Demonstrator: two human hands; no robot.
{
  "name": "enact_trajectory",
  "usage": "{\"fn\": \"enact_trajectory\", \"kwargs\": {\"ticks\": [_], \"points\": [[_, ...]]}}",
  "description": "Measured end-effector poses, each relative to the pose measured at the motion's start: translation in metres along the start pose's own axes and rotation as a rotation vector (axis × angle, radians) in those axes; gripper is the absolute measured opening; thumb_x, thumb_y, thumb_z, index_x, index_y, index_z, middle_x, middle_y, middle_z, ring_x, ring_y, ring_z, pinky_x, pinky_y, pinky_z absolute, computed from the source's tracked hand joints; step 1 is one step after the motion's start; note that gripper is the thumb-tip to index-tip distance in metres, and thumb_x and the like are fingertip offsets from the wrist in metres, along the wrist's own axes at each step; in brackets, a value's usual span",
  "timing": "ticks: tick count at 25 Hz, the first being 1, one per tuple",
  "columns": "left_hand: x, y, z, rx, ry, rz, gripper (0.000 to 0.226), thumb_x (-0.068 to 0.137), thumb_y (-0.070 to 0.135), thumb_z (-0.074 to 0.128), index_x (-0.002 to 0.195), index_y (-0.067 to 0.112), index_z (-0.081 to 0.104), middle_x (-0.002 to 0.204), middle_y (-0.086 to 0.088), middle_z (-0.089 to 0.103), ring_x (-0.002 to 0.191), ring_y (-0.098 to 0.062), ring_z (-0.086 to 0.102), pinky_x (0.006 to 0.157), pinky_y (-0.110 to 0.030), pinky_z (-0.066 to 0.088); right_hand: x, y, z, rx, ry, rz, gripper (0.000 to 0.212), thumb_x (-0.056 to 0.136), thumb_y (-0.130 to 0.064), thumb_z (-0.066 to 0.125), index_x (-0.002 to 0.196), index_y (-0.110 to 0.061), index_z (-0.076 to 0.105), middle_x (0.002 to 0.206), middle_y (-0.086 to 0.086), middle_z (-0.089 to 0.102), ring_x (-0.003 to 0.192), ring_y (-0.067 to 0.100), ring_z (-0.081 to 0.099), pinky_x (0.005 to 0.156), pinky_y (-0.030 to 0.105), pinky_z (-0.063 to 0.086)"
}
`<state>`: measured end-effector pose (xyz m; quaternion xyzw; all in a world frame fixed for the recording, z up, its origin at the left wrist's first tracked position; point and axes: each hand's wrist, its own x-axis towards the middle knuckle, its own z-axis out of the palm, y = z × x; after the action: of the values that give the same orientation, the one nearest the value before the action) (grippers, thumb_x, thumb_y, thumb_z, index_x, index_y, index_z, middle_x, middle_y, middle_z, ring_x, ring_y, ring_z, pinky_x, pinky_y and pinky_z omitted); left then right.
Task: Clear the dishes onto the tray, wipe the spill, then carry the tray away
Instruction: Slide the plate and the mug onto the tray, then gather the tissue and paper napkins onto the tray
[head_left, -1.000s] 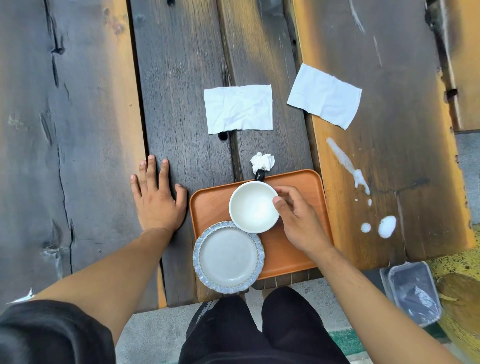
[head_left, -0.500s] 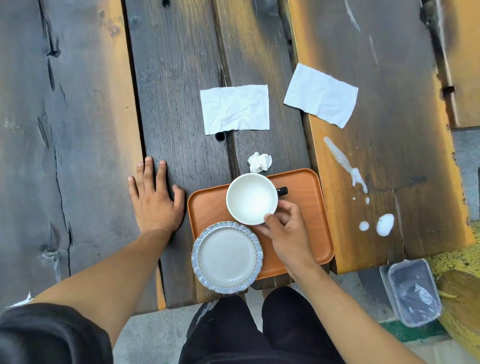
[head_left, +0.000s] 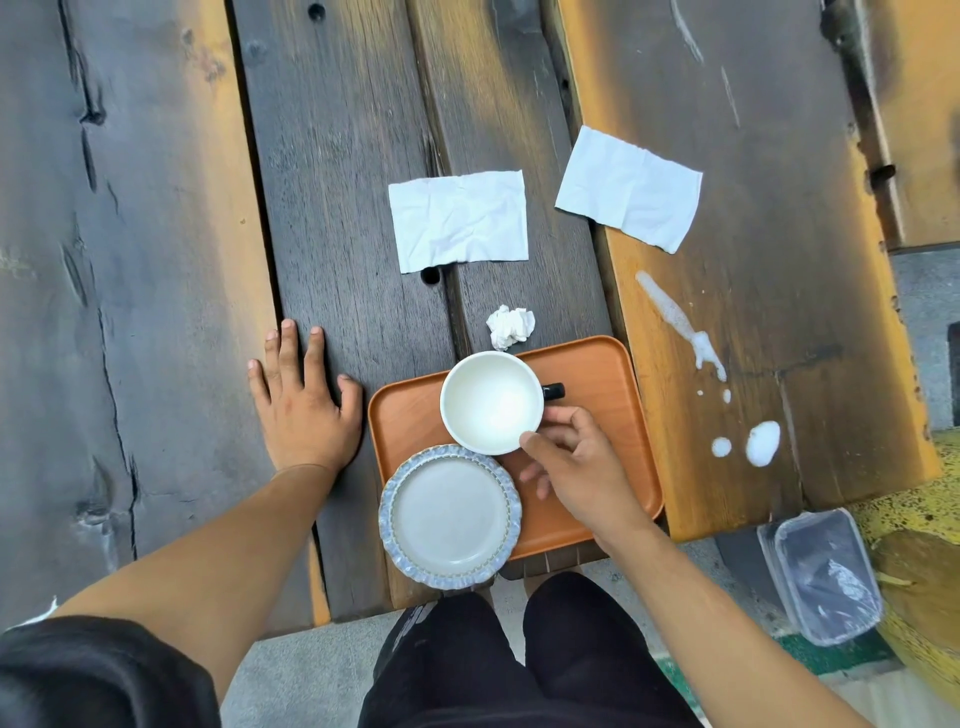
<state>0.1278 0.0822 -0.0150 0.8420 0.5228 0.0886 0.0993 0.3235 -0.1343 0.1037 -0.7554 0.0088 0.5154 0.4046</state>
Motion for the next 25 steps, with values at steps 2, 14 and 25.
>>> {"fn": "enact_trajectory", "kwargs": {"ticks": [2,14,25], "points": [[0.000,0.000,0.000,-0.002,0.001,0.000,0.065,0.092,0.034,0.042,0.154,0.013,0.045,0.168,-0.015,0.031,0.157,-0.034,0.024,0.128,-0.056,0.012,-0.002,-0.005,-0.018,-0.183,0.132,-0.018,0.013,0.095,-0.033,0.065,0.095,-0.020,0.068,0.089,-0.006,0.074,0.060,0.010,0.062,0.063,0.031,0.049],[0.000,0.001,0.000,-0.007,-0.007,-0.006,0.065,0.092,0.034,0.042,0.154,0.014,0.044,0.168,-0.014,0.030,0.158,-0.032,0.023,0.129,-0.056,0.011,0.116,-0.083,-0.011,-0.756,-0.016,-0.514,0.046,0.083,-0.018,0.079,0.125,-0.033,0.068,0.116,-0.001,0.052,0.092,0.008,0.053,0.097,0.024,0.045],[0.000,-0.002,0.001,-0.002,-0.001,-0.006,0.065,0.092,0.033,0.042,0.154,0.014,0.044,0.168,-0.014,0.031,0.157,-0.033,0.024,0.128,-0.055,0.011,0.114,-0.069,-0.032,-0.643,0.205,-0.583,0.027,0.081,-0.023,0.081,0.107,-0.020,0.075,0.099,-0.005,0.061,0.070,0.004,0.059,0.082,0.020,0.050]]}}
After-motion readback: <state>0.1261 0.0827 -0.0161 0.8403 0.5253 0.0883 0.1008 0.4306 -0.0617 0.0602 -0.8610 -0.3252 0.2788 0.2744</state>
